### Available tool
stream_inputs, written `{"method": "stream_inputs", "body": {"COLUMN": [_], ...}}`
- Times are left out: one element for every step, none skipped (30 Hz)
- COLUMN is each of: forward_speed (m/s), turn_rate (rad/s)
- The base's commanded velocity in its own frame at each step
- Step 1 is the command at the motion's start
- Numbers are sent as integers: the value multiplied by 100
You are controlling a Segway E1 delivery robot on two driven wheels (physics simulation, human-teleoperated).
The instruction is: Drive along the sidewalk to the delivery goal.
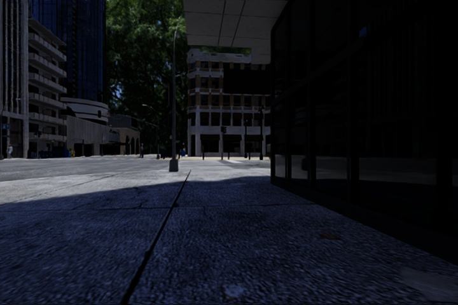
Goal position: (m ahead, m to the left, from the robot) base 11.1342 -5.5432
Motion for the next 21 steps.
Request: {"method": "stream_inputs", "body": {"forward_speed": [200,200,200,200,200,200,200,200,200,200,200,200,200,200,200,200,200,200,200,200,200], "turn_rate": [29,31,32,32,32,32,32,31,19,0,0,0,0,0,0,0,0,0,0,0,0]}}
